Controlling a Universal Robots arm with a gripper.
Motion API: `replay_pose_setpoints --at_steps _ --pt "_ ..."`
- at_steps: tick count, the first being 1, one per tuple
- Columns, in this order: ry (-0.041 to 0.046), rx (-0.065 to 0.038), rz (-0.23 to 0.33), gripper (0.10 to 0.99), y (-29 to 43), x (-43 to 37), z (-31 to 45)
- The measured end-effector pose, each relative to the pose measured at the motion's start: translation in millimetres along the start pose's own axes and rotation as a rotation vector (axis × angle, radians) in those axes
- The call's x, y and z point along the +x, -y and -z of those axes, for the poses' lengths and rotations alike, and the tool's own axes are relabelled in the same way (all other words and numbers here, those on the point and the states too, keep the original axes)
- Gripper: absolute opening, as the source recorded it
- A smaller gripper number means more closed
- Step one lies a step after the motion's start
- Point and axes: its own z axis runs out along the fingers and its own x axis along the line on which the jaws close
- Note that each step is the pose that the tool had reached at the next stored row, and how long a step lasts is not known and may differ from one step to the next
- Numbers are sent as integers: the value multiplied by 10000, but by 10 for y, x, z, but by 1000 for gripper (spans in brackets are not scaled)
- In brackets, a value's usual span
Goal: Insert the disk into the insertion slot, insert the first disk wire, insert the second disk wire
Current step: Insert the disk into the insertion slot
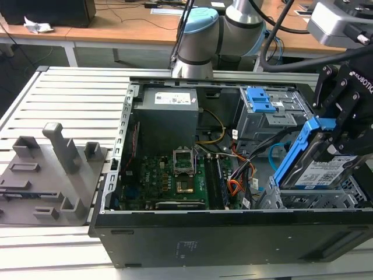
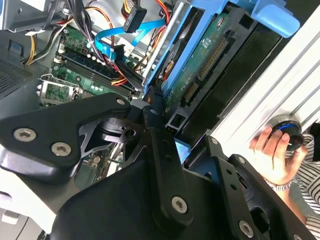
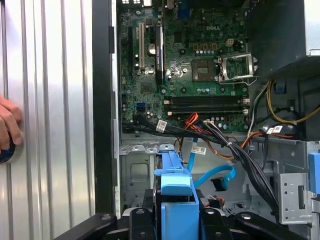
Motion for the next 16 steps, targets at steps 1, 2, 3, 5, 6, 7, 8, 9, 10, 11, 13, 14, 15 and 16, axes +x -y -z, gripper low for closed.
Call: replay_pose_setpoints --at_steps 1,2,3,5,6,7,8,9,10,11,13,14,15,16 --pt "0 0 0 369 0 0 -7" --pt "0 -1 0 369 1 0 -13" --pt "0 -1 0 369 1 0 -25" --pt "0 -1 0 369 2 0 -48" --pt "0 -1 0 369 2 0 -55" --pt "0 -1 0 369 3 0 -61" --pt "1 0 0 369 3 0 -72" --pt "1 0 0 369 4 0 -82" --pt "0 0 0 369 4 0 -91" --pt "0 0 0 369 5 0 -104" --pt "0 -1 1 369 7 0 -150" --pt "-1 -1 0 369 8 0 -170" --pt "0 0 0 369 8 0 -183" --pt "0 -1 0 369 9 -1 -190"
